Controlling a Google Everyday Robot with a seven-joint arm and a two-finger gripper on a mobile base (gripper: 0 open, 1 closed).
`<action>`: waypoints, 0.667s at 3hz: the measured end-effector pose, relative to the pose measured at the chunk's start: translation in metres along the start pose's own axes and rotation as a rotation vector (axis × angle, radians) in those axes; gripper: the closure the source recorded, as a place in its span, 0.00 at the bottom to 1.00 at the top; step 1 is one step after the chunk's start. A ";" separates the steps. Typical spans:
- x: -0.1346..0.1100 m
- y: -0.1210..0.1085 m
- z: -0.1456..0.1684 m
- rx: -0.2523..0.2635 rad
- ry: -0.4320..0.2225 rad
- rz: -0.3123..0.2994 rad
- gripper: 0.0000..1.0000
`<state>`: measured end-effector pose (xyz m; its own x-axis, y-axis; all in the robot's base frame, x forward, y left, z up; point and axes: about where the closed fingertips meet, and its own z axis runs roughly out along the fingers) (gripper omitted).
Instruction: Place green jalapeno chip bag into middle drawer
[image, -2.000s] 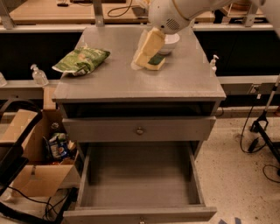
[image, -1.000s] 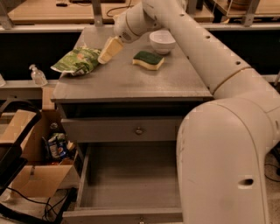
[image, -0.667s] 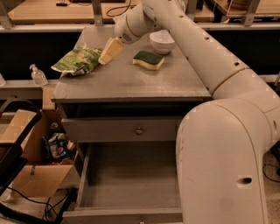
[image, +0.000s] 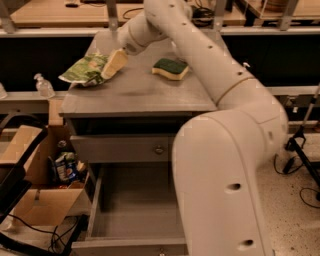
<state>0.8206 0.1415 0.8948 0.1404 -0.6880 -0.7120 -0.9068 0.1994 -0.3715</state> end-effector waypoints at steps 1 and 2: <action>-0.005 0.004 0.027 -0.038 -0.014 0.025 0.00; -0.007 0.023 0.070 -0.122 -0.014 0.054 0.26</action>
Offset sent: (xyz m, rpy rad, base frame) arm 0.0203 0.0799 -0.0518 0.0374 0.1668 0.0978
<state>0.8265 0.1996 0.8496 0.0949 -0.6689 -0.7373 -0.9548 0.1485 -0.2577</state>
